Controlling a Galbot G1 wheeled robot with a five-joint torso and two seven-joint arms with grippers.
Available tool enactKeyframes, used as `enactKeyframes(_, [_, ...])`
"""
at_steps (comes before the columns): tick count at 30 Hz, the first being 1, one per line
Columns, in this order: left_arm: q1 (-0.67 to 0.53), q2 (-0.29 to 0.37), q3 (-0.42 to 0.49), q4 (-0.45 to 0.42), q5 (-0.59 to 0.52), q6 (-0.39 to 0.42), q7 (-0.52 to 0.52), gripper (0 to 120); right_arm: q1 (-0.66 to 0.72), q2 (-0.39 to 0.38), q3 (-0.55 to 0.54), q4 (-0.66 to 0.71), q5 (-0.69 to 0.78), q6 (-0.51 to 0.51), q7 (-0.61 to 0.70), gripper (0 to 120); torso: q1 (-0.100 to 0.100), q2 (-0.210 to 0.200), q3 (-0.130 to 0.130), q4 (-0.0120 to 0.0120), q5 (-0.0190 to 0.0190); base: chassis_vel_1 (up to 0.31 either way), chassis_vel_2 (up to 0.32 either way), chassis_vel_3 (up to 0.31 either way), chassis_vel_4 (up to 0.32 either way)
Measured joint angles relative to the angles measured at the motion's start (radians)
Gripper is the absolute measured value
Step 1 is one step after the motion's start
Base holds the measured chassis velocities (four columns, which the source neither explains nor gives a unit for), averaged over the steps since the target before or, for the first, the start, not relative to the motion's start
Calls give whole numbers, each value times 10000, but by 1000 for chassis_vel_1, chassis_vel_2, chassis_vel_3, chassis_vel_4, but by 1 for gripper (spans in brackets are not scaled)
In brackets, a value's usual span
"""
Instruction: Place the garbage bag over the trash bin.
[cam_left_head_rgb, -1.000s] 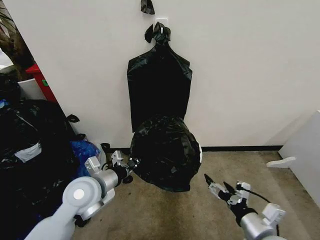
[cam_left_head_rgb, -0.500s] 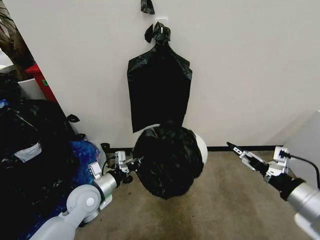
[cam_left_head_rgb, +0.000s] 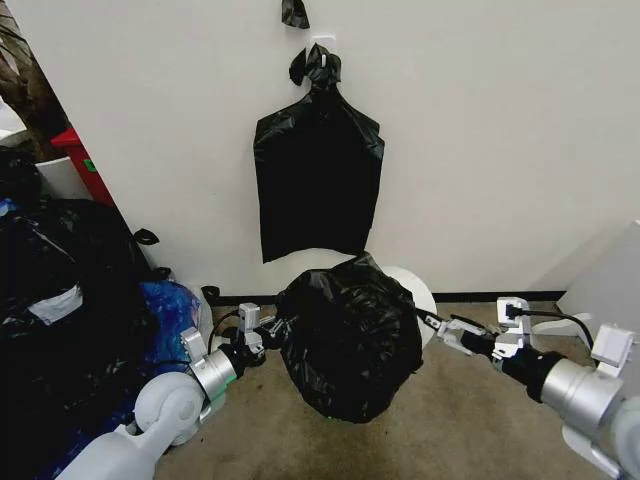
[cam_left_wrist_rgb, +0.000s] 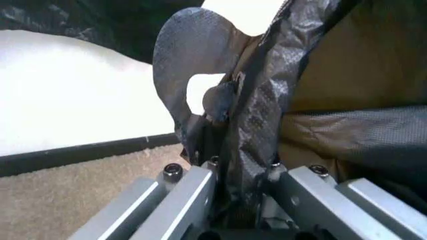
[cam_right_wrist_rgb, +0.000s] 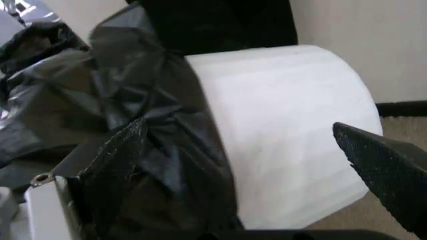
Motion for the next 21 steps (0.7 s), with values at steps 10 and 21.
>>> enactKeyframes(10, [35, 52, -6, -50, 250, 99, -183, 0, 140, -3, 145, 159, 373, 60, 543, 100, 0, 0, 0, -1, -1, 0, 0, 0, 0])
enactKeyframes(21, [16, 103, 63, -157, 476, 108, -179, 0, 122, -74, -405, 182, 322, 87, 1065, 100, -2, 0, 0, -1, -1, 0, 0, 0, 0])
